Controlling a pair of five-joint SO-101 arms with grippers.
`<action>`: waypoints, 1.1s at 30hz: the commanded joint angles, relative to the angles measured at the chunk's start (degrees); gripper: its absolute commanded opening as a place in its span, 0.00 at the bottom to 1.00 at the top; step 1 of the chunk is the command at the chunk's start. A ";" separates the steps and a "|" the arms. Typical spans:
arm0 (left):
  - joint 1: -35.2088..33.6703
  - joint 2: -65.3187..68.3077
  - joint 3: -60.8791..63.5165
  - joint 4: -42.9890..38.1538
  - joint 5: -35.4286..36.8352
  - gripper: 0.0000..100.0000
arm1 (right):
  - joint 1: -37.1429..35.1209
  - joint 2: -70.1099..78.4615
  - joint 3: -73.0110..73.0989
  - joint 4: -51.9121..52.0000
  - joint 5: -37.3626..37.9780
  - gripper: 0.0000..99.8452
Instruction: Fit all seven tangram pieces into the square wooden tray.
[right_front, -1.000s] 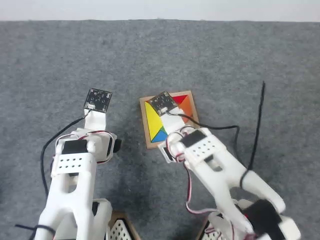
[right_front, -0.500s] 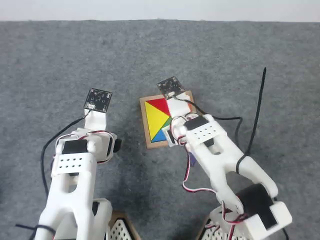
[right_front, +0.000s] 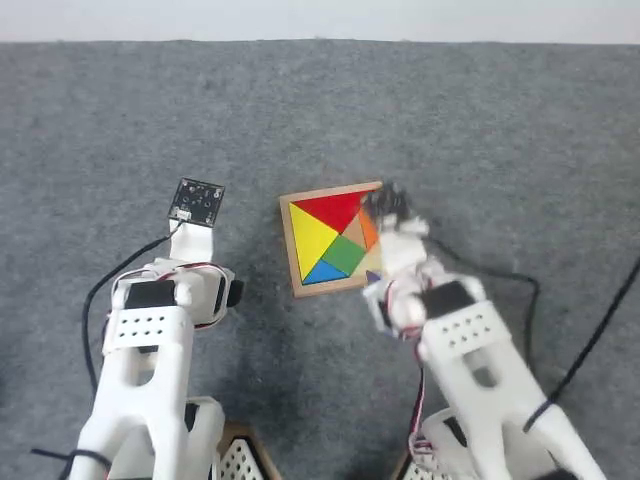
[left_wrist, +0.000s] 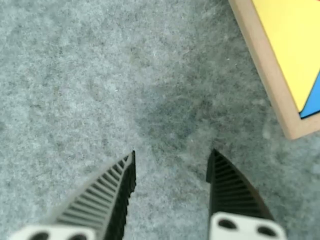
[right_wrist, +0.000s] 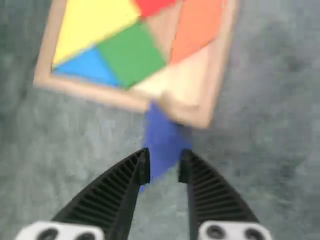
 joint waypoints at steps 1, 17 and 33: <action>0.35 -1.67 -0.22 -1.32 -0.18 0.22 | -1.71 -3.30 0.88 -2.24 -2.64 0.22; 0.35 -1.67 -0.22 -1.23 -0.18 0.22 | -6.81 9.27 -1.23 -8.84 -7.65 0.26; 0.35 -1.67 -0.22 -1.23 -0.18 0.22 | -0.57 21.23 -4.04 -12.70 -8.09 0.14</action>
